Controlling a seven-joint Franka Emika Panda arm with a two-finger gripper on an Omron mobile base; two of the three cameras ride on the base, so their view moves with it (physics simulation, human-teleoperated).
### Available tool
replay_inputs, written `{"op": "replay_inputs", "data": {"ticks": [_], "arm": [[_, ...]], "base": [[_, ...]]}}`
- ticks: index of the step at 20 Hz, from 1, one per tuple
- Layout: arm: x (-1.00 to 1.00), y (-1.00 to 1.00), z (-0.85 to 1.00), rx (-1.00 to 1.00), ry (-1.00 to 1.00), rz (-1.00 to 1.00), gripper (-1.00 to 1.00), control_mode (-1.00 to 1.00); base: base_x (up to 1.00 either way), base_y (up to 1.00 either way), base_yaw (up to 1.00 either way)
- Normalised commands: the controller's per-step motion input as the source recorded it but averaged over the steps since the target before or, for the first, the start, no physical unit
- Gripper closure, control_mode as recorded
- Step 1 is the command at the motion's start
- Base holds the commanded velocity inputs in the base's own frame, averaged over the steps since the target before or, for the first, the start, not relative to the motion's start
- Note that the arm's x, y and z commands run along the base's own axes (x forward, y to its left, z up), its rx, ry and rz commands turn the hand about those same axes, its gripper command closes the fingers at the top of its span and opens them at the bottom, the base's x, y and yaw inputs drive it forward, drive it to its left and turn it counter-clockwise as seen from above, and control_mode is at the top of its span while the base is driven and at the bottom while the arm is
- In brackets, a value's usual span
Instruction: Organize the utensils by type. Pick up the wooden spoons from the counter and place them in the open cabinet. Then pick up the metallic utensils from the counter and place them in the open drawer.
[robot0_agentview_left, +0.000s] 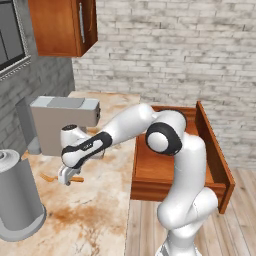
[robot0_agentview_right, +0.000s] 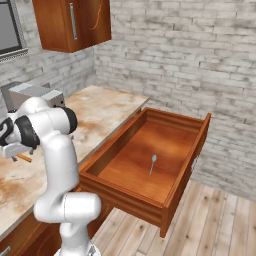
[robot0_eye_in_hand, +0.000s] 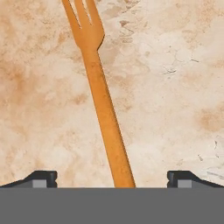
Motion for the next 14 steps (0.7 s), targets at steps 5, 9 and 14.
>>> {"op": "replay_inputs", "data": {"ticks": [5, 9, 14], "arm": [[0.16, 0.0, -0.12, 0.0, 0.0, 0.0, -1.0, -1.0], [0.15, 0.0, -0.16, 0.0, 0.0, 0.0, -1.0, -1.0], [0.01, 0.11, -0.17, 0.0, -0.05, 0.0, -1.0, -1.0]], "base": [[0.0, 0.0, 0.0], [0.0, 0.0, 0.0], [0.0, 0.0, 0.0]]}}
